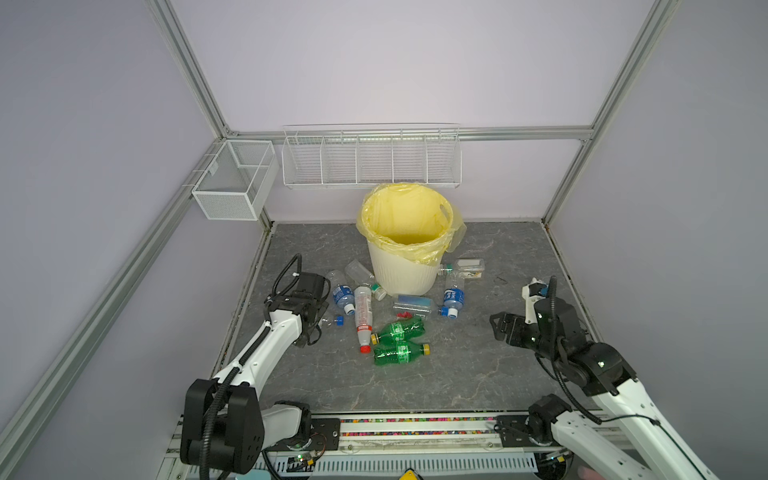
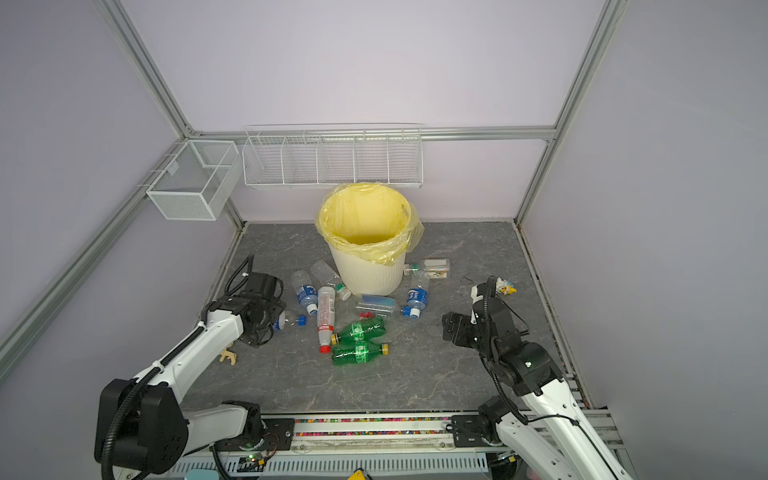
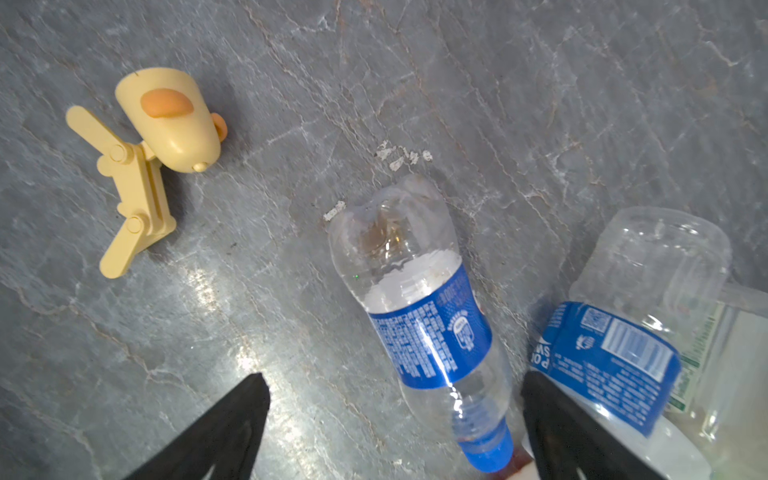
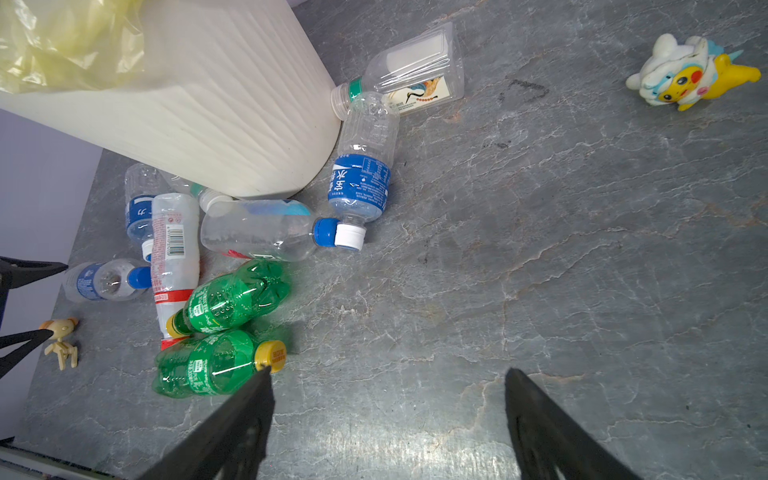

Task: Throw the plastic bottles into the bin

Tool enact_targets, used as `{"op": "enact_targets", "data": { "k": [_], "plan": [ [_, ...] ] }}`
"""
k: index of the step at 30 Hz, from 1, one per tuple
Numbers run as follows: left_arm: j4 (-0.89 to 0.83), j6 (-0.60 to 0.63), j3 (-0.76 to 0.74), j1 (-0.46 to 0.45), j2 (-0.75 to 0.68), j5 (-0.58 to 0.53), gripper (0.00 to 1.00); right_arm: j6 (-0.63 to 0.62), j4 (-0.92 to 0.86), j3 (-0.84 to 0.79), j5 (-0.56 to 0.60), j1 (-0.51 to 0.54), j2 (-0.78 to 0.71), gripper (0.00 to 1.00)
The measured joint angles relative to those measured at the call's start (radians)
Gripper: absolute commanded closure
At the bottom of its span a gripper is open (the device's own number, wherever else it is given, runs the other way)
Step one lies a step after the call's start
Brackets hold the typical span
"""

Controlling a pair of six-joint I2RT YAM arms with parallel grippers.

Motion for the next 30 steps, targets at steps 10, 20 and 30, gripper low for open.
{"op": "enact_targets", "data": {
  "k": [10, 20, 30],
  "plan": [
    [0.066, -0.024, 0.000, 0.037, 0.096, 0.049, 0.09, 0.031, 0.005, -0.008, 0.000, 0.000, -0.005, 0.12],
    [0.082, -0.009, 0.026, 0.068, 0.256, 0.115, 0.12, 0.049, 0.025, -0.015, 0.004, 0.000, -0.010, 0.12],
    [0.123, 0.016, 0.024, 0.069, 0.254, 0.138, 0.28, 0.055, 0.026, -0.016, 0.014, 0.000, -0.019, 0.12]
  ]
}}
